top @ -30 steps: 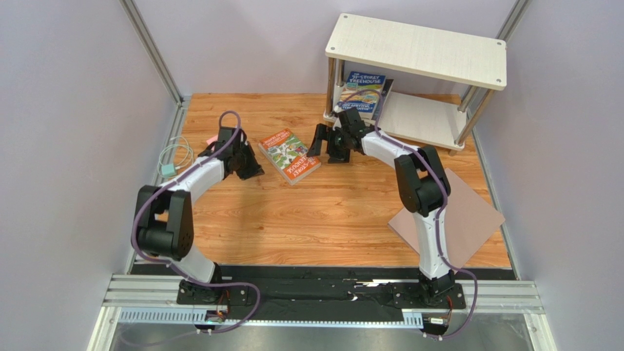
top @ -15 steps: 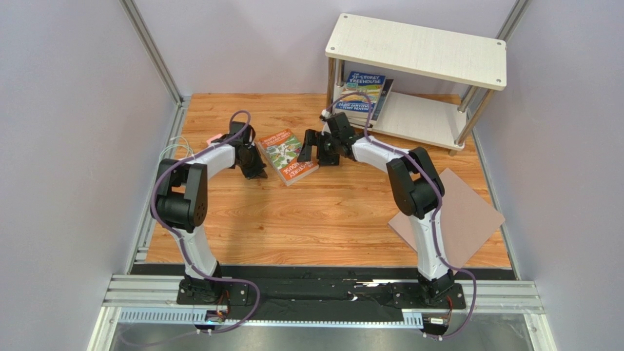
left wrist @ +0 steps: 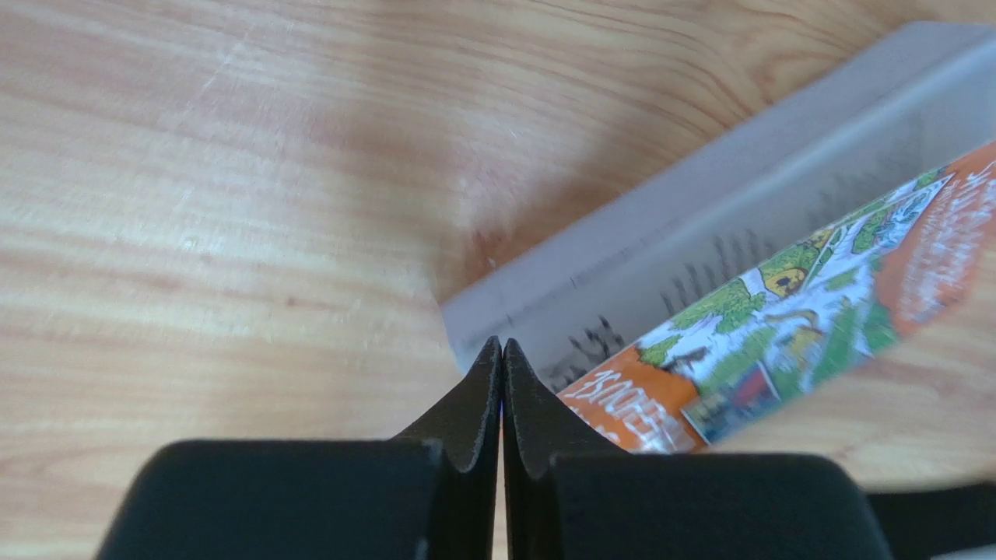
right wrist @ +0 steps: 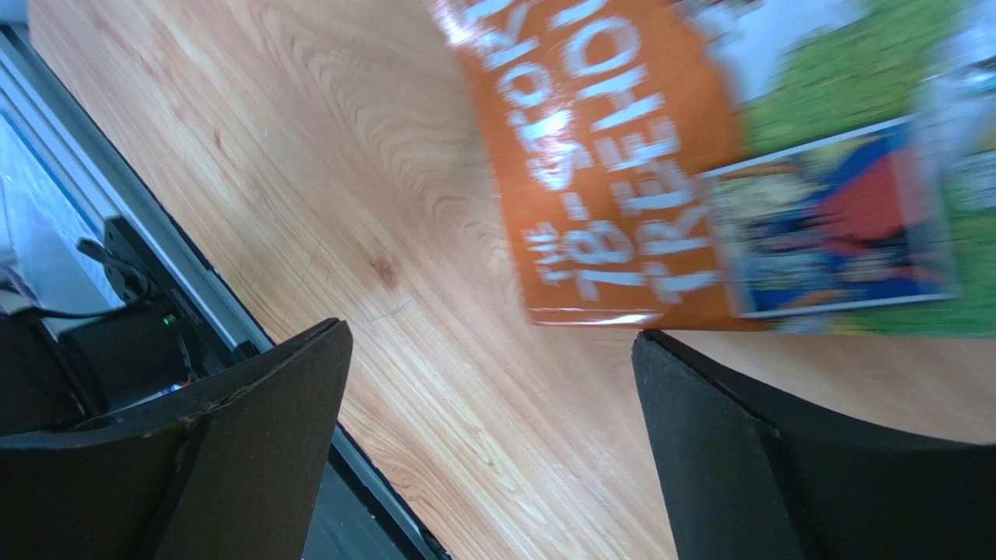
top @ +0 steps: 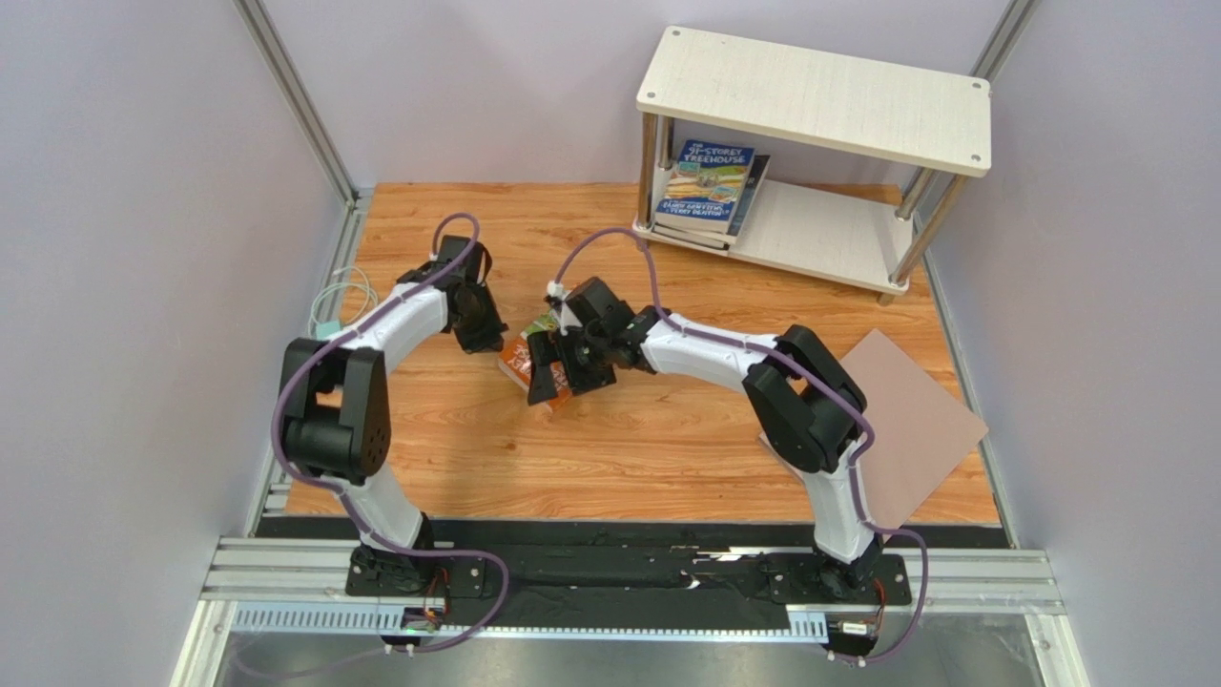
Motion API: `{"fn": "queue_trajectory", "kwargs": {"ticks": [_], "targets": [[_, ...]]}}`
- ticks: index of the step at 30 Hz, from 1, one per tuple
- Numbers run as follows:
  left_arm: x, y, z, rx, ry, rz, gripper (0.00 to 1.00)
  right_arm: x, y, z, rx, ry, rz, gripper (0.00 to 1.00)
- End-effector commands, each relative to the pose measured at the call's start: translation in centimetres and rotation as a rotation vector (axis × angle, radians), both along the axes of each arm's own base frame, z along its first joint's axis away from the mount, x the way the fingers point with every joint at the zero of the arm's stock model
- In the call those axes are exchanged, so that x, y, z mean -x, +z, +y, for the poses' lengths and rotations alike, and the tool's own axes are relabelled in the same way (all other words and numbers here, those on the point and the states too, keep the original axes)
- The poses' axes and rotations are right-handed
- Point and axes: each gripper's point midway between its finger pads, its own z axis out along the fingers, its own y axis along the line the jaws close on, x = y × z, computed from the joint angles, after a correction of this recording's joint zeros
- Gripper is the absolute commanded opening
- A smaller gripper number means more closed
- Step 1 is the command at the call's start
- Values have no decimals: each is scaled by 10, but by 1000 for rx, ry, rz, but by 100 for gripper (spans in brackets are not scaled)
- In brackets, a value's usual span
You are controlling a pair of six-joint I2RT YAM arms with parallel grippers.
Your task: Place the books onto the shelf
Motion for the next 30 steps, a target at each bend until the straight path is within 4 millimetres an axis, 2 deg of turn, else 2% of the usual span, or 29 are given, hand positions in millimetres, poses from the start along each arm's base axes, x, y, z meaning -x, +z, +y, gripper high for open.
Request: {"fn": "queue_trajectory", "kwargs": {"ticks": [1, 2, 5, 8, 12, 13, 14, 15, 16, 20, 21, 23, 24, 25, 26, 27, 28, 29, 30], "targets": [[15, 45, 3, -16, -27, -88, 0, -86, 39, -44, -29, -201, -117, 96], [20, 46, 4, -12, -26, -84, 0, -102, 36, -56, -19, -240, -122, 96], [31, 49, 1, 8, -26, -88, 0, -135, 37, -75, -4, -298, -154, 95], [41, 45, -3, 28, -21, -69, 0, -165, 40, -86, 14, -345, -202, 92], [52, 31, -8, 30, -22, -25, 0, -196, 32, -91, 34, -373, -209, 90], [56, 24, -9, 33, -15, -2, 0, -198, 18, -91, 53, -369, -182, 90], [59, 21, -10, 35, -12, 10, 0, -206, 24, -88, 40, -369, -195, 91], [61, 18, -12, 37, -10, 22, 0, -208, 22, -87, 39, -365, -187, 91], [64, 12, -12, 38, 0, 43, 0, -206, 11, -86, 47, -356, -158, 91], [70, -1, -14, 34, 12, 108, 0, -197, 5, -78, 14, -330, -109, 91], [70, -3, -13, 29, 16, 119, 0, -190, -2, -79, 15, -332, -79, 91], [69, -7, -14, 21, 18, 144, 0, -178, -1, -75, -19, -310, -46, 91], [69, -8, -15, 11, 13, 150, 0, -164, -14, -80, -4, -304, -6, 90], [67, -10, -16, 2, 11, 165, 0, -159, -4, -75, -37, -299, -13, 90], [67, -11, -18, -9, 5, 173, 0, -152, -2, -74, -48, -289, -10, 90], [67, -12, -20, -24, -4, 179, 0, -138, -14, -78, -33, -284, 17, 90], [65, -15, -22, -35, -9, 198, 0, -131, -1, -72, -56, -267, 0, 90], [66, -17, -27, -45, -22, 208, 0, -123, -2, -71, -53, -255, 7, 90], [62, -21, -28, -57, -23, 217, 0, -118, 8, -69, -67, -245, 1, 91]]}}
